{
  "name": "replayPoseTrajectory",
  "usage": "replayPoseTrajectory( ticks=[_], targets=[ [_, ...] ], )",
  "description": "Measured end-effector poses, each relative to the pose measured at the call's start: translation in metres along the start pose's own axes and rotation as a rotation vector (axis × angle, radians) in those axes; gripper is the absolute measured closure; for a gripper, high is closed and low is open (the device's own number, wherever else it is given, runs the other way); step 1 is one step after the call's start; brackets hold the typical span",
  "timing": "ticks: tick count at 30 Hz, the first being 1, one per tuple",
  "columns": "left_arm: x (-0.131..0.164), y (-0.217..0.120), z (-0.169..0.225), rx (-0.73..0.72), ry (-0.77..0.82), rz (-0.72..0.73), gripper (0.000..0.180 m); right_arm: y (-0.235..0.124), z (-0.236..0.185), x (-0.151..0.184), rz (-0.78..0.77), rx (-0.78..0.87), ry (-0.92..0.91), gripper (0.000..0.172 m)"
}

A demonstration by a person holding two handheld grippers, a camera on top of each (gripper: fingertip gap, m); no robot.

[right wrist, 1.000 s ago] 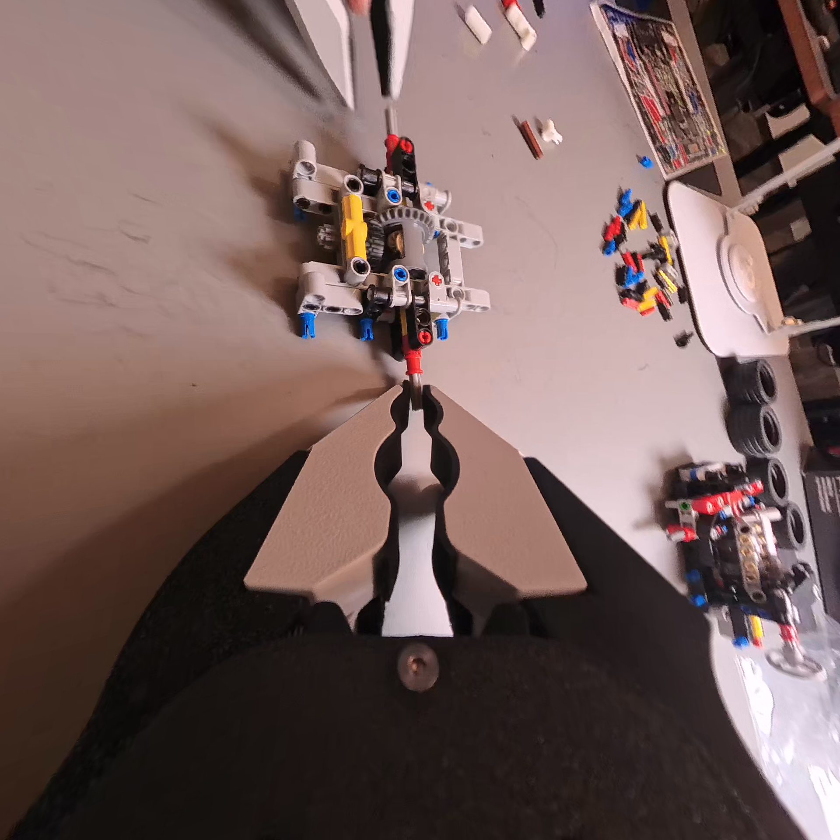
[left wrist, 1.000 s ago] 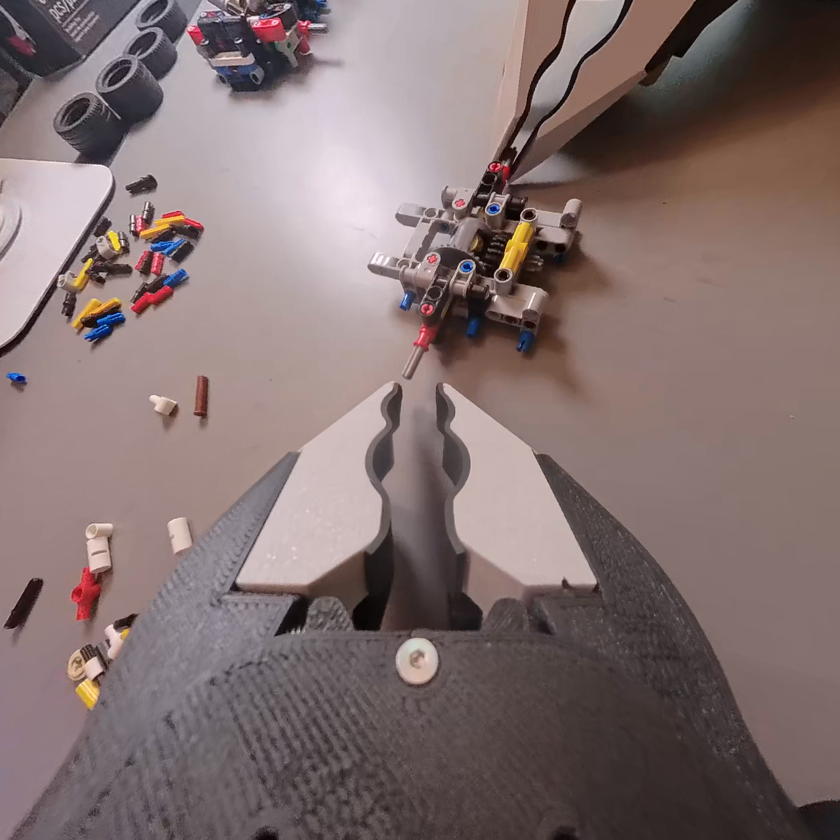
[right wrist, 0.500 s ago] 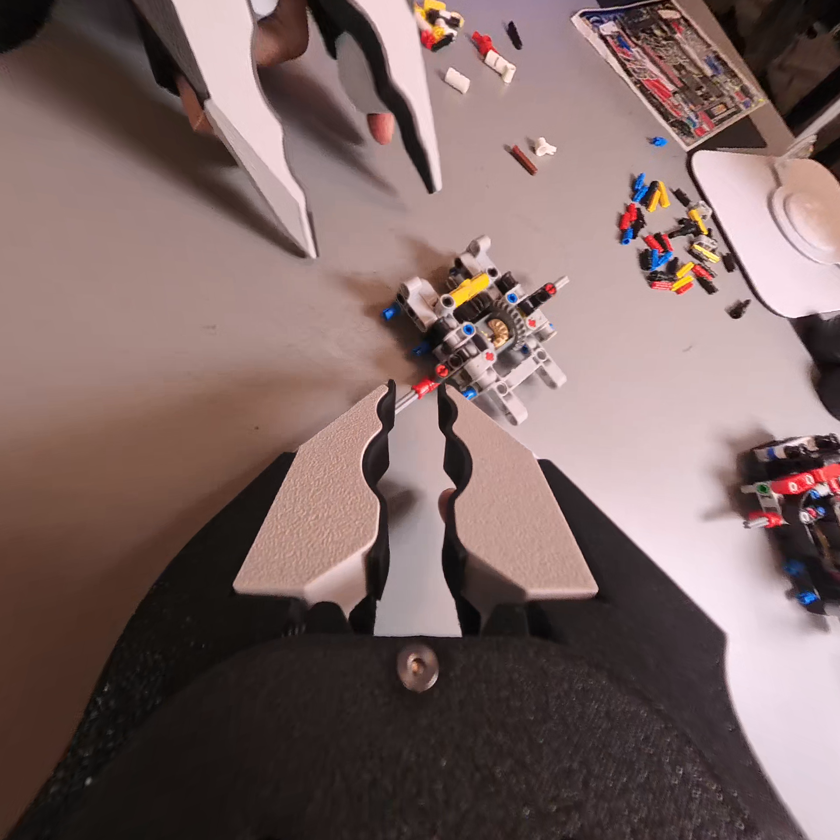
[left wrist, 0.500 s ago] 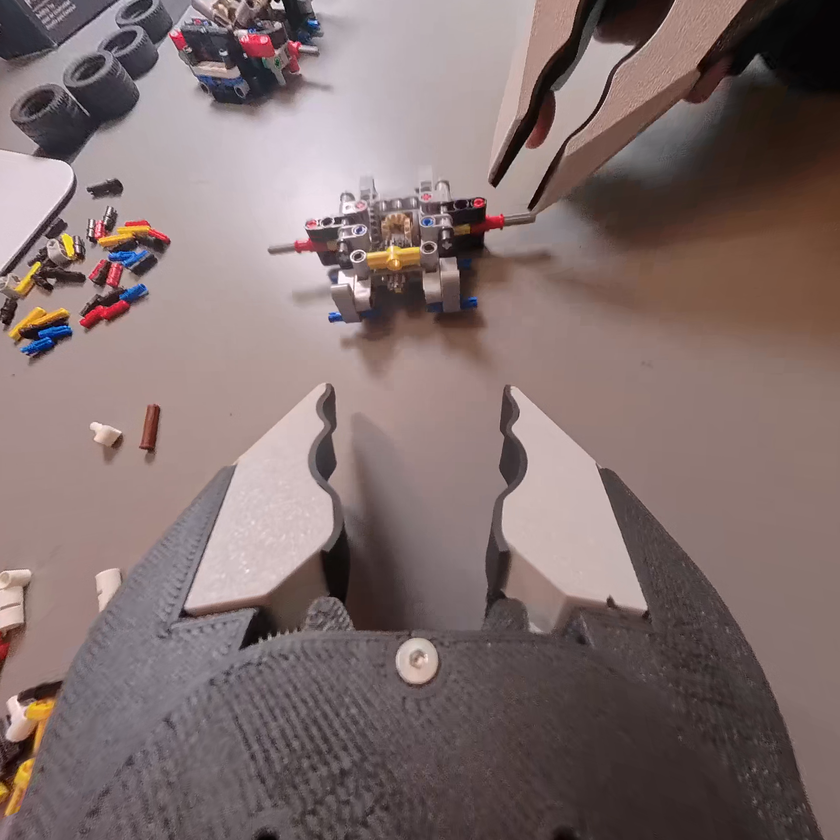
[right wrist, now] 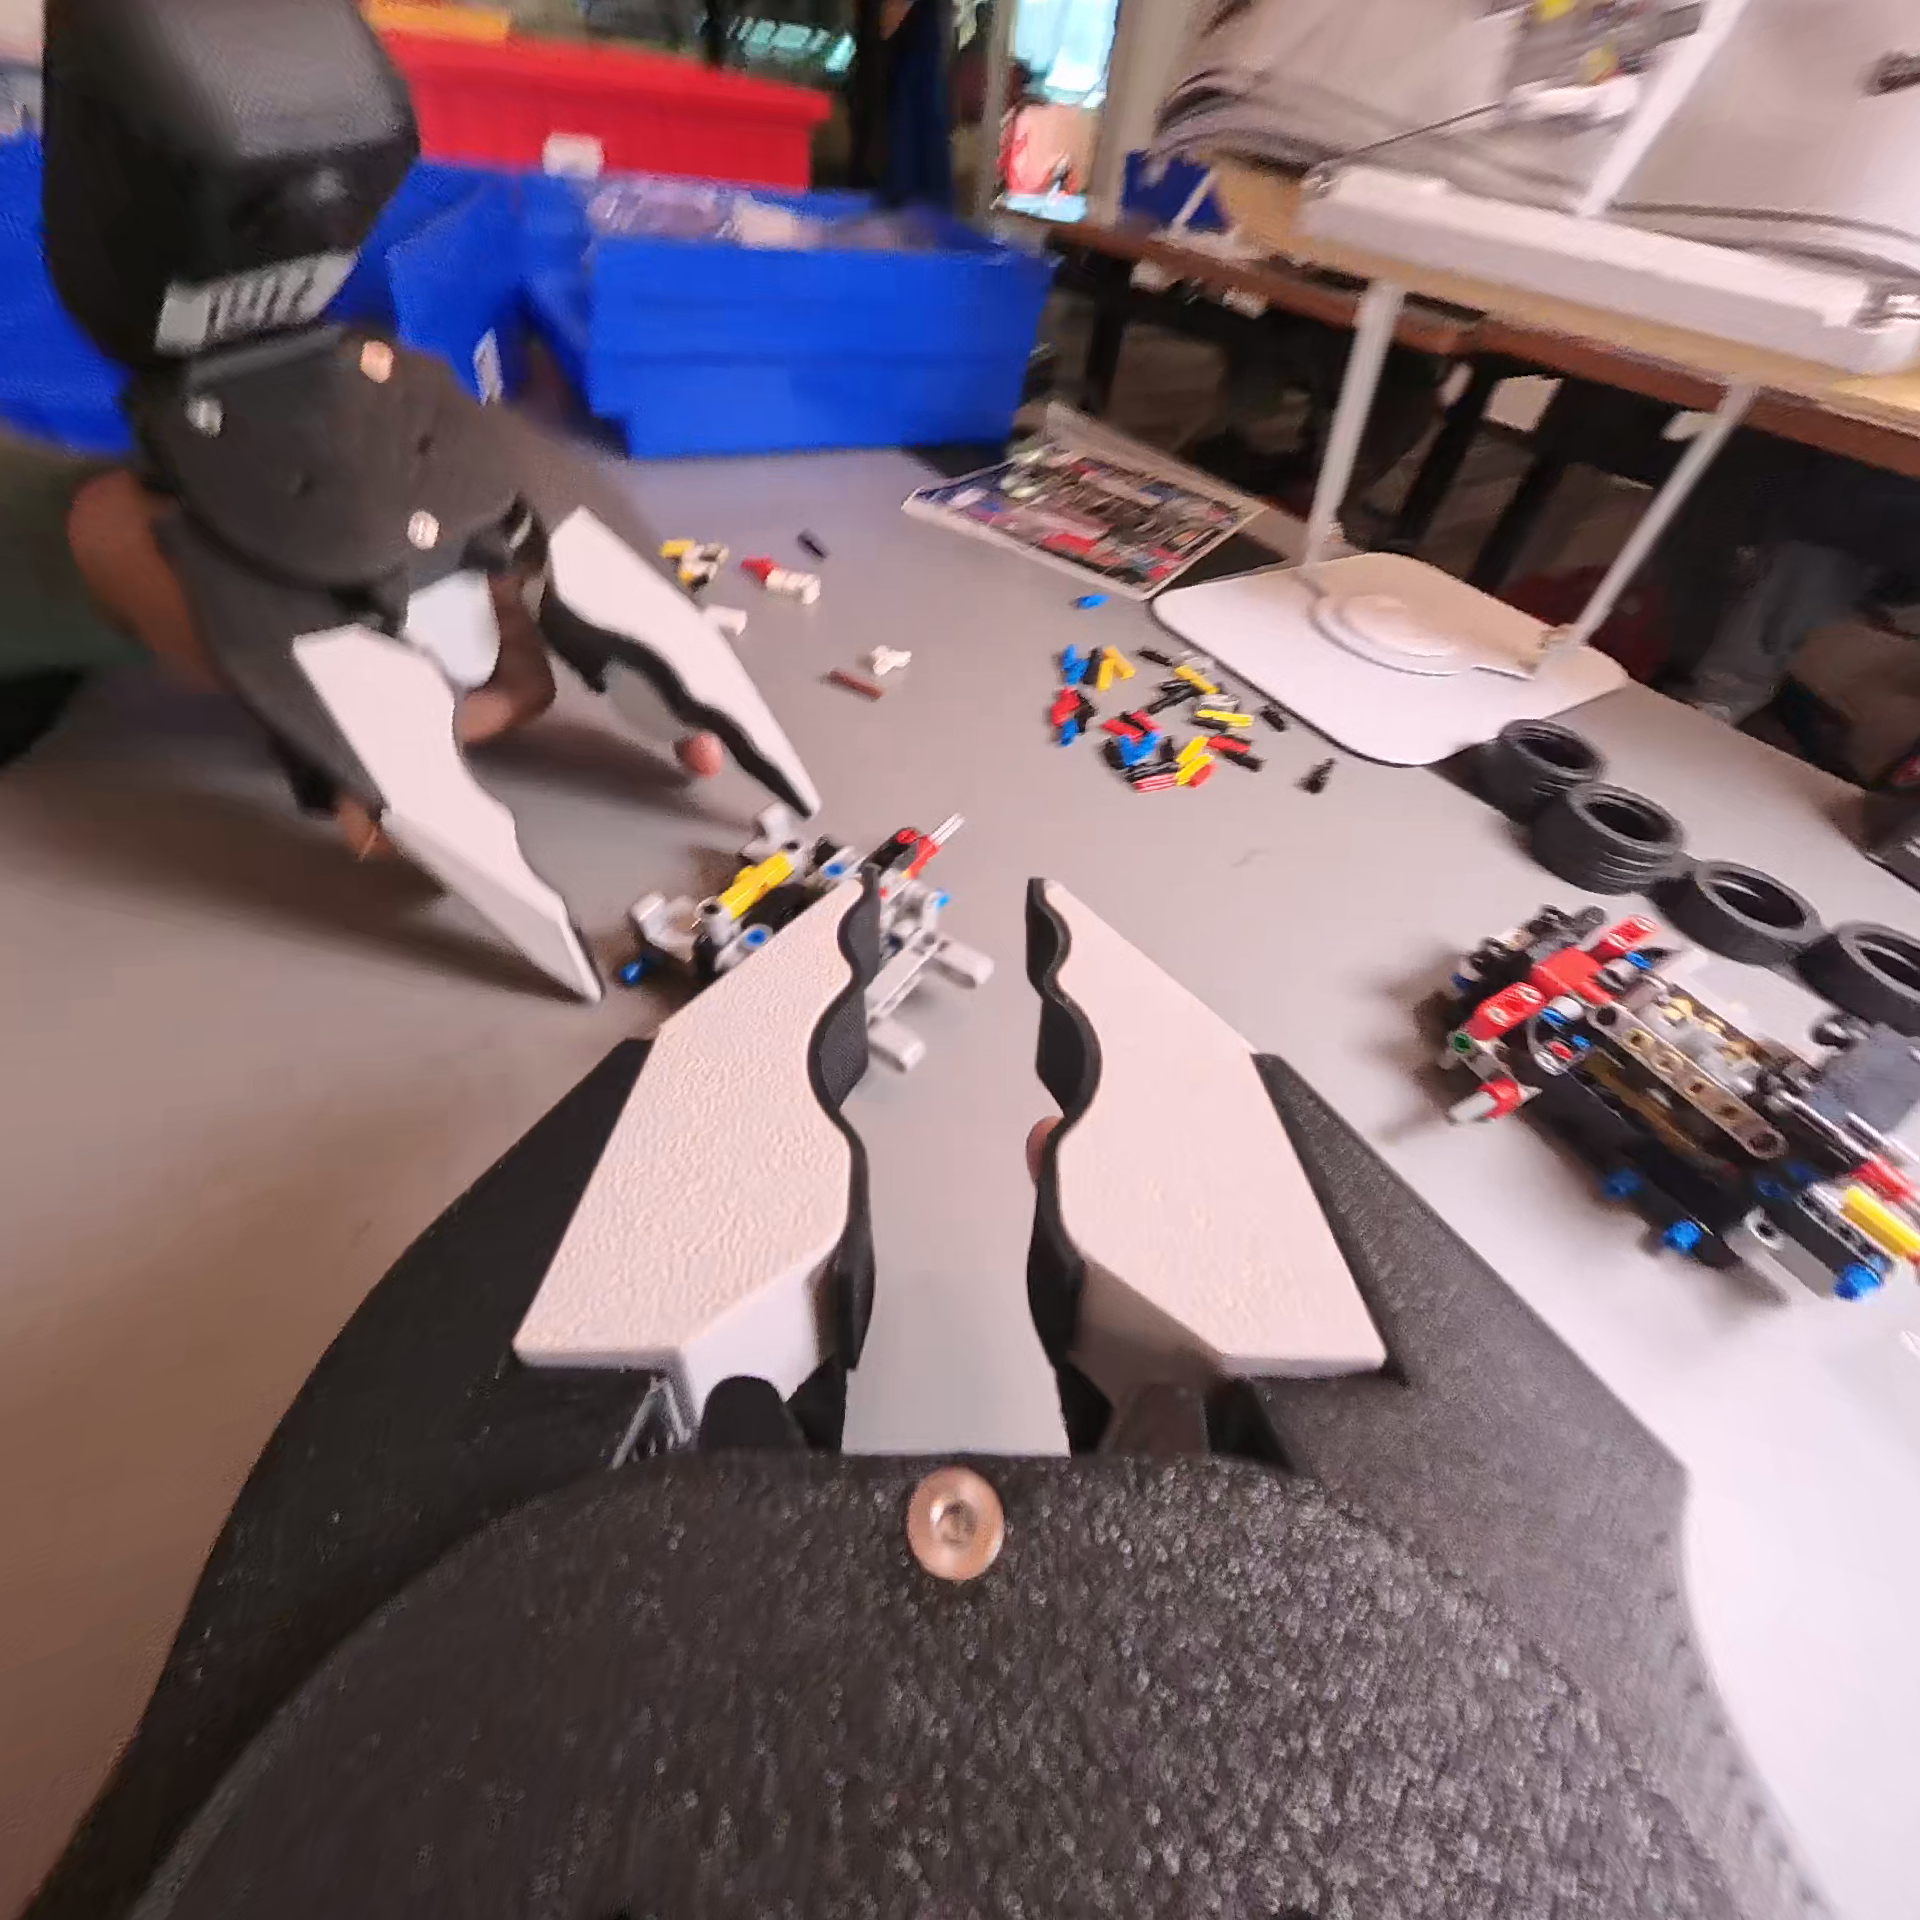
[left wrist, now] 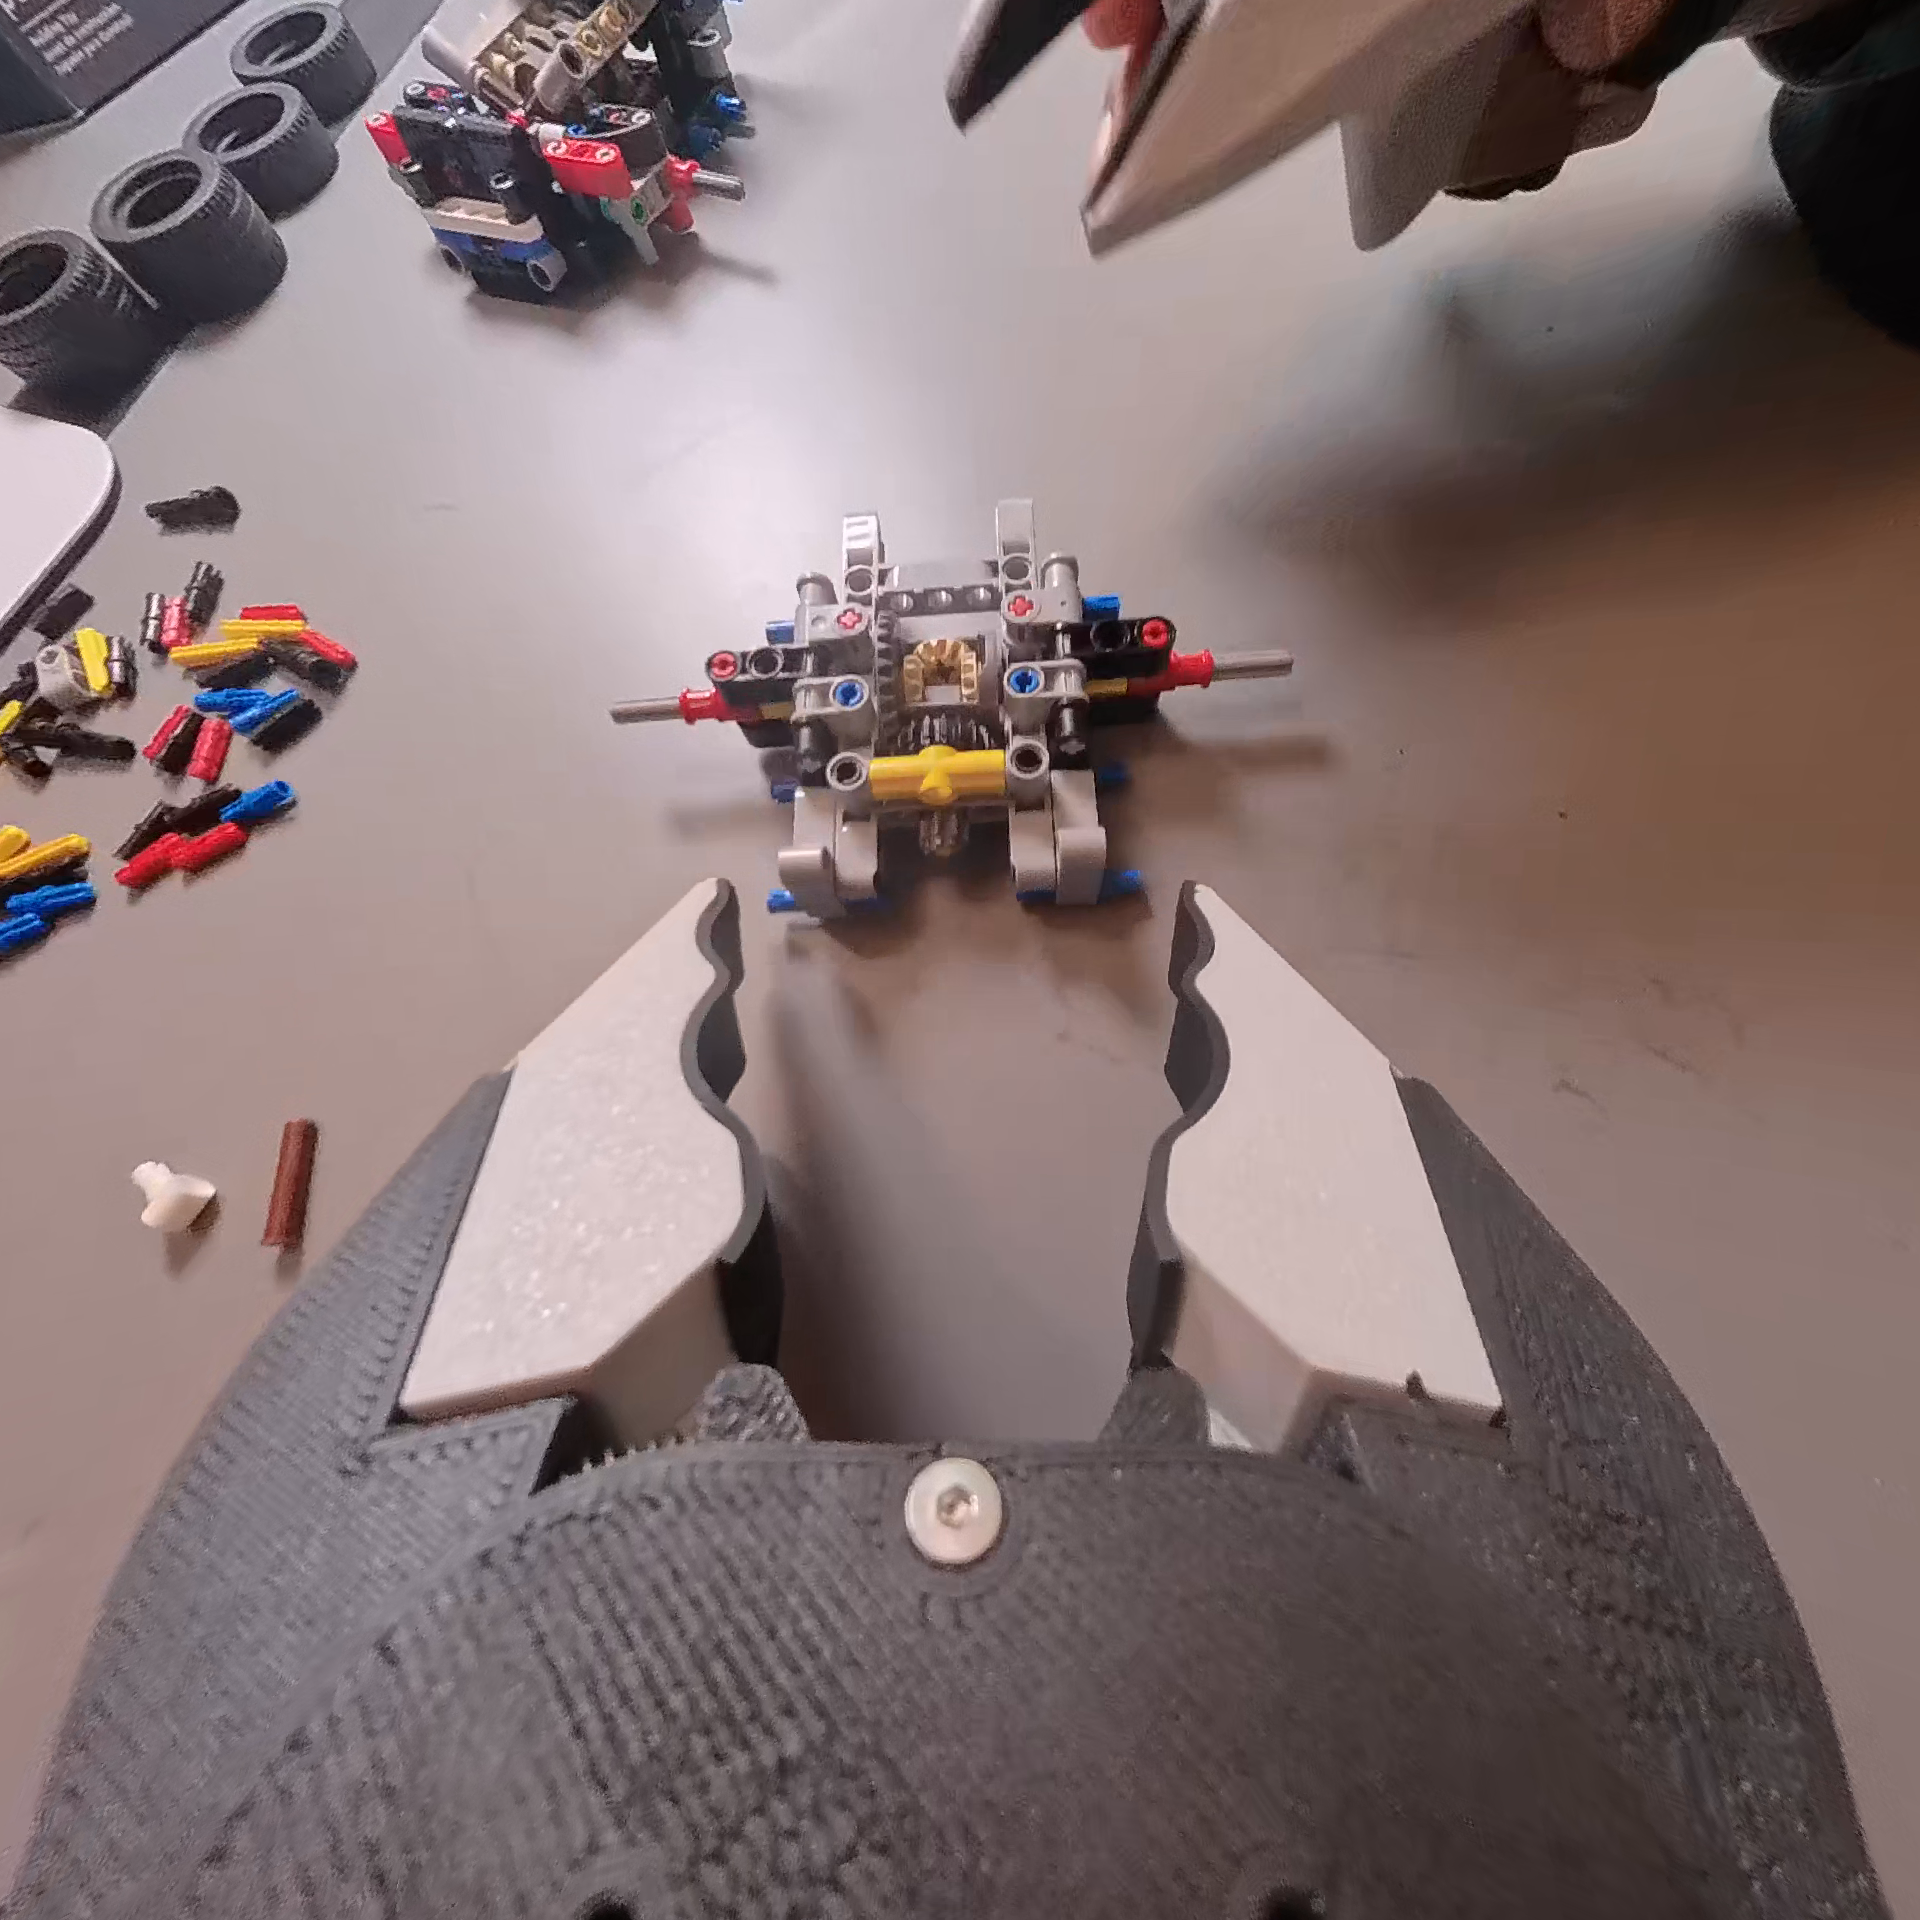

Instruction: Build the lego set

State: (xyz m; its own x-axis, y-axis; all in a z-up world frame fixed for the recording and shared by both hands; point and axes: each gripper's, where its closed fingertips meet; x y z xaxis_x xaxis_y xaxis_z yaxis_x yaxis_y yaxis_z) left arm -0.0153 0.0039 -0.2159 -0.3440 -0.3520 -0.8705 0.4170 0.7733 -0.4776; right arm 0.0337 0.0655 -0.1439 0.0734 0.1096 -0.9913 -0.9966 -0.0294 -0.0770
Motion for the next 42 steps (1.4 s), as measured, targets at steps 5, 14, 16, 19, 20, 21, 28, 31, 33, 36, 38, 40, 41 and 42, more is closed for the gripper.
replayPoseTrajectory(
  ticks=[5, 14, 16, 19, 20, 21, 28, 31, 33, 36, 38, 40, 41, 42],
  targets=[
    [-0.002, 0.006, 0.003, 0.119, 0.032, -0.045, 0.111, -0.007, 0.016, -0.008, 0.079, 0.067, 0.080, 0.149],
    [0.010, -0.032, 0.000, 0.322, 0.047, 0.010, 0.111, -0.003, 0.005, -0.007, 0.086, 0.011, 0.067, 0.151],
    [0.005, -0.031, -0.003, 0.296, 0.041, 0.041, 0.108, -0.003, 0.004, -0.007, 0.084, 0.006, 0.060, 0.151],
    [-0.034, -0.046, -0.032, 0.124, 0.016, 0.255, 0.087, -0.006, 0.005, -0.008, 0.086, 0.020, 0.055, 0.149],
    [-0.053, -0.059, -0.048, 0.024, 0.004, 0.372, 0.089, -0.007, 0.006, -0.010, 0.091, 0.026, 0.055, 0.149],
    [-0.069, -0.075, -0.063, -0.072, -0.021, 0.486, 0.096, -0.007, 0.007, -0.011, 0.098, 0.032, 0.053, 0.148],
    [-0.076, -0.132, -0.110, -0.478, -0.085, 0.650, 0.137, 0.010, 0.017, -0.022, 0.123, 0.082, 0.029, 0.146],
    [-0.074, -0.129, -0.117, -0.515, -0.084, 0.642, 0.153, 0.027, 0.023, -0.031, 0.127, 0.102, -0.032, 0.147],
    [-0.079, -0.125, -0.126, -0.537, -0.087, 0.656, 0.162, 0.040, 0.029, -0.037, 0.141, 0.113, -0.046, 0.149],
    [-0.092, -0.120, -0.148, -0.589, -0.094, 0.672, 0.166, 0.068, 0.041, -0.051, 0.178, 0.122, -0.009, 0.151],
    [-0.105, -0.118, -0.163, -0.620, -0.110, 0.719, 0.170, 0.087, 0.053, -0.061, 0.200, 0.144, -0.002, 0.151],
    [-0.114, -0.116, -0.180, -0.659, -0.111, 0.745, 0.170, 0.101, 0.066, -0.074, 0.234, 0.170, 0.004, 0.151],
    [-0.117, -0.116, -0.190, -0.684, -0.108, 0.753, 0.172, 0.106, 0.071, -0.081, 0.256, 0.179, 0.011, 0.151],
    [-0.119, -0.116, -0.201, -0.707, -0.117, 0.762, 0.172, 0.111, 0.077, -0.088, 0.273, 0.185, 0.018, 0.151]
  ],
)
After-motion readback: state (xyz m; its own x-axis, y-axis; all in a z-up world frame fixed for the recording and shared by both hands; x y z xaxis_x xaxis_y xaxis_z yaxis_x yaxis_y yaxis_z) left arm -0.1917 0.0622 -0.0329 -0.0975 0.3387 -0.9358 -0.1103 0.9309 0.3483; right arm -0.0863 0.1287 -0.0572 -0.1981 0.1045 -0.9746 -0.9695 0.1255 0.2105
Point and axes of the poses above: each gripper's, where its closed fingertips meet, y out along the fingers, x out of its underside, z = x × y across the jaws, and after that the axes turned 10 degrees about z, right-handed
